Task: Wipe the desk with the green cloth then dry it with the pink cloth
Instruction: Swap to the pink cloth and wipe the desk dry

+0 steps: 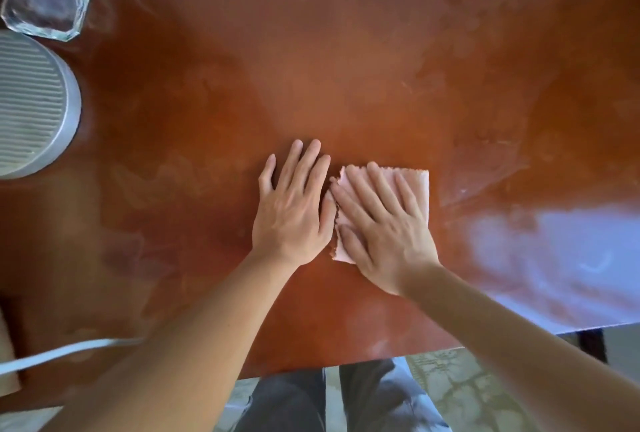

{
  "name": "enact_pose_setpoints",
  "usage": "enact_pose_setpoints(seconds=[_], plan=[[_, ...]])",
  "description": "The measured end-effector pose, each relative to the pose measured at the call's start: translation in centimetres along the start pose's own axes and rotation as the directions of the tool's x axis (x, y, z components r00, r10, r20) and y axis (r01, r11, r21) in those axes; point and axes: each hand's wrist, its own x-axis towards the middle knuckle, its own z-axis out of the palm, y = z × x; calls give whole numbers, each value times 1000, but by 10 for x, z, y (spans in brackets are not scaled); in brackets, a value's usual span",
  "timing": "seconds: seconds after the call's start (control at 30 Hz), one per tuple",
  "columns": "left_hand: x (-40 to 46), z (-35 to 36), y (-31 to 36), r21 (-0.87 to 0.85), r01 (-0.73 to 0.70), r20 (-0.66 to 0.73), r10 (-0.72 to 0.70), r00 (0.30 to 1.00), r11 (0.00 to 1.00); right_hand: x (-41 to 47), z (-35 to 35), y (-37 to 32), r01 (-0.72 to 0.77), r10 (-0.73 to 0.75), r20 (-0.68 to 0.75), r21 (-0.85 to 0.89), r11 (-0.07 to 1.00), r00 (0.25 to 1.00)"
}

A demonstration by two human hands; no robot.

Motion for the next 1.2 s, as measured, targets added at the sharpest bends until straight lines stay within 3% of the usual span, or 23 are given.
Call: enact_pose_setpoints(seconds=[0.17, 0.4, 0.5, 0.7, 0.83, 0.97, 1.1, 1.2], plan=[[2, 0, 0, 10, 6, -6, -6, 1000, 1000, 24, -9, 31, 91, -88, 77, -33, 995, 993], [3, 1, 2, 12, 30, -21, -30, 999, 999, 141, -36, 77, -79, 80, 17, -70, 994, 997], [3, -2, 5, 36, 40, -9, -40, 999, 999, 130, -34, 68, -64, 66, 32, -39, 997, 997], [41, -5, 18, 47, 135, -98, -130, 987, 990, 47, -22, 62, 106, -104, 90, -16, 994, 991], [90, -2, 19, 47, 234, -52, -232, 971, 971, 83, -30, 78, 117, -113, 83, -37, 993, 990], [116, 7, 17, 71, 355, -13, -355, 935, 932, 150, -44, 103, 22, -19, 40, -73, 997, 999], [117, 13, 15, 80, 377, -56, -373, 926, 923, 191, -56, 112, 1, 1, 29, -70, 998, 1000], [116, 13, 15, 72, 378, -71, -373, 925, 923, 170, -52, 105, 18, -17, 32, -44, 999, 999]])
